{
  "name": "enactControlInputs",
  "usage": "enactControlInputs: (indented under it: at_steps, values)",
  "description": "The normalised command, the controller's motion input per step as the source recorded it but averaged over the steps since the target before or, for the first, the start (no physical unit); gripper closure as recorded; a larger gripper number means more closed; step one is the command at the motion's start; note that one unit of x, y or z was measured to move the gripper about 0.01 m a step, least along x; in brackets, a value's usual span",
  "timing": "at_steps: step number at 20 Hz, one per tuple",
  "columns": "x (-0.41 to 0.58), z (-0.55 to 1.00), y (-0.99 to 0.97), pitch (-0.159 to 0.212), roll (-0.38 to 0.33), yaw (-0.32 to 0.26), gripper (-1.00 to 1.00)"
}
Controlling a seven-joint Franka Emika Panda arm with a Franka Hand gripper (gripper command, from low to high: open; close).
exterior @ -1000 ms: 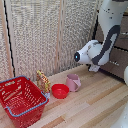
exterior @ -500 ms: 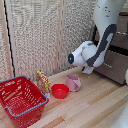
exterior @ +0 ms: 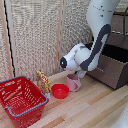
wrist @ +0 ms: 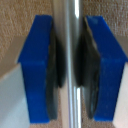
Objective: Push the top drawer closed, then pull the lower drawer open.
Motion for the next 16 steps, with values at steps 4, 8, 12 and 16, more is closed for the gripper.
enactControlInputs:
  at_steps: [4,8,12,16]
  values:
    - [0.174,0.48,-0.03,0.0,0.029,0.052,-1.0]
    - [0.199,0.39,0.05,-0.005,0.167,0.009,-1.0]
    - [0.239,0.39,0.1,0.0,0.219,0.0,-1.0]
    - [0.182,0.5,0.0,-0.001,0.196,-0.036,-1.0]
